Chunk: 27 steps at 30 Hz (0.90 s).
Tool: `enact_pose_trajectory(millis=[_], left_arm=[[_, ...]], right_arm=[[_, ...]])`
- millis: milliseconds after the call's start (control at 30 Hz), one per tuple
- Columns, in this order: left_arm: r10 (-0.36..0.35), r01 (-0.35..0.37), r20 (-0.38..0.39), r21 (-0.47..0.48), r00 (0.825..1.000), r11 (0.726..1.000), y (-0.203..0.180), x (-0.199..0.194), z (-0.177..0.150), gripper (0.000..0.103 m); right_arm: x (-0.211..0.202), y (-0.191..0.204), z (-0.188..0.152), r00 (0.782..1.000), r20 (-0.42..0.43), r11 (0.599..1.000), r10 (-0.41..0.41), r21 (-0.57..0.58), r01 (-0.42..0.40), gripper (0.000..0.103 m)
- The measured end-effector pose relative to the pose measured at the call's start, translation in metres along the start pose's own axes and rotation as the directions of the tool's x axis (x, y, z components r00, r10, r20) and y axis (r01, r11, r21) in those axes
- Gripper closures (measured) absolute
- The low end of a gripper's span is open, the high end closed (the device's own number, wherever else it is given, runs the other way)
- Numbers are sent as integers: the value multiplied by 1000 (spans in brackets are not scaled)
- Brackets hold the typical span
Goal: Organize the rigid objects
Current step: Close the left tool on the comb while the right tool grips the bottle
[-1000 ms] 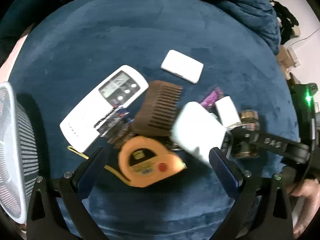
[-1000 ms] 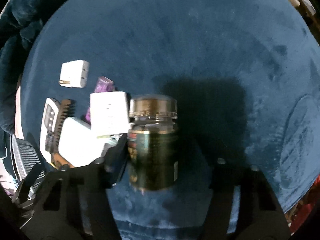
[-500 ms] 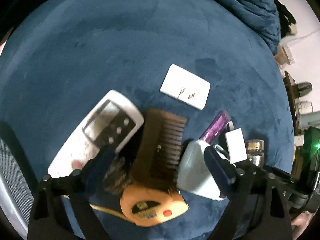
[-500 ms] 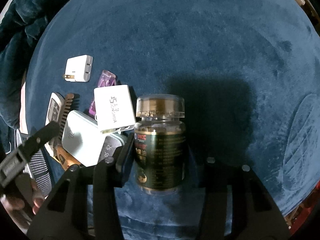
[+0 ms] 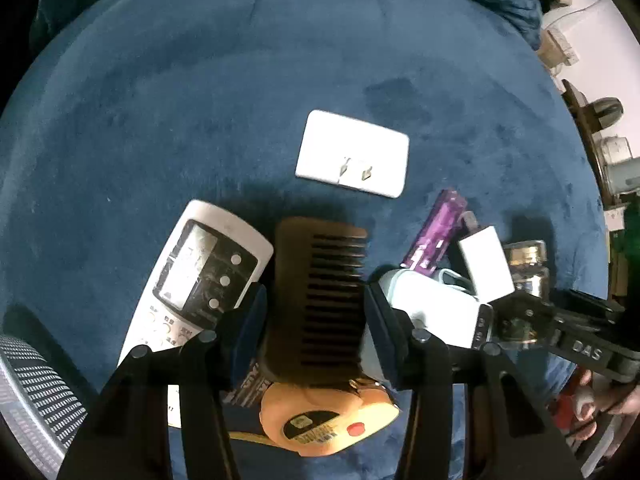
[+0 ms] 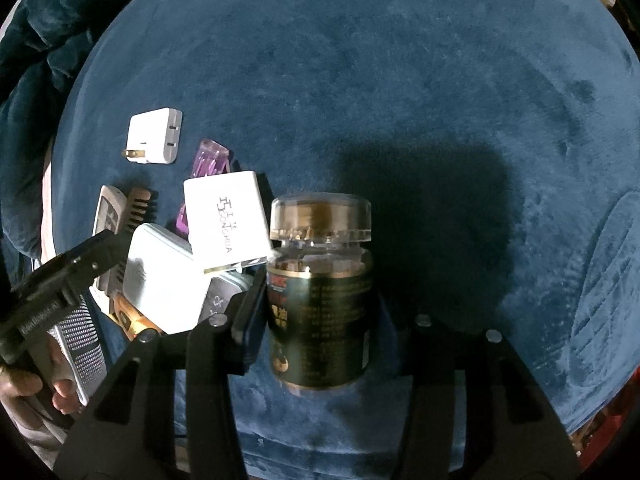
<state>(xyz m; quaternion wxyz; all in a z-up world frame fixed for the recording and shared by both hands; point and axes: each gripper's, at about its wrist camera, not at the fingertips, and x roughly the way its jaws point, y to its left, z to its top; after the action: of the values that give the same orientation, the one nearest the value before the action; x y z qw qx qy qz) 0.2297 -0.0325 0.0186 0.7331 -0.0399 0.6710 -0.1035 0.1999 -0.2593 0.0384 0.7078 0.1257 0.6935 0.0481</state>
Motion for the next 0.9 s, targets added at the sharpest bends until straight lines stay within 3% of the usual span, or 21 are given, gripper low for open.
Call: enact_pose_trajectory(millis=[100, 200, 267, 400, 500, 533, 567, 900], left_arm=[[-21, 20, -20, -30, 1000, 999, 2, 10, 2, 50], [-31, 30, -22, -45, 999, 999, 1, 17, 6, 40], [-7, 6, -27, -34, 1000, 999, -1, 22, 9, 32], [37, -38, -24, -10, 999, 999, -14, 23, 12, 31], [31, -31, -15, -9, 999, 999, -16, 23, 11, 36], [12, -12, -10, -22, 1000, 1000, -15, 22, 11, 47], [3, -4, -7, -32, 1000, 999, -16, 19, 12, 51], [-10, 12, 50, -38, 999, 999, -9, -13, 1, 53]], right_arm=[[0, -3, 1, 1000, 1, 1000, 3, 0, -3, 53], [1, -4, 3, 1000, 1, 1000, 6, 3, -6, 53], [0, -5, 6, 1000, 1, 1000, 5, 6, -5, 53], [4, -3, 3, 1000, 2, 1000, 3, 11, -3, 53], [5, -5, 7, 1000, -1, 1000, 5, 17, -5, 52], [6, -4, 8, 1000, 0, 1000, 3, 13, -3, 52], [6, -3, 8, 1000, 4, 1000, -1, 3, 1, 52], [-3, 9, 3, 999, 50, 1000, 9, -20, -8, 56]])
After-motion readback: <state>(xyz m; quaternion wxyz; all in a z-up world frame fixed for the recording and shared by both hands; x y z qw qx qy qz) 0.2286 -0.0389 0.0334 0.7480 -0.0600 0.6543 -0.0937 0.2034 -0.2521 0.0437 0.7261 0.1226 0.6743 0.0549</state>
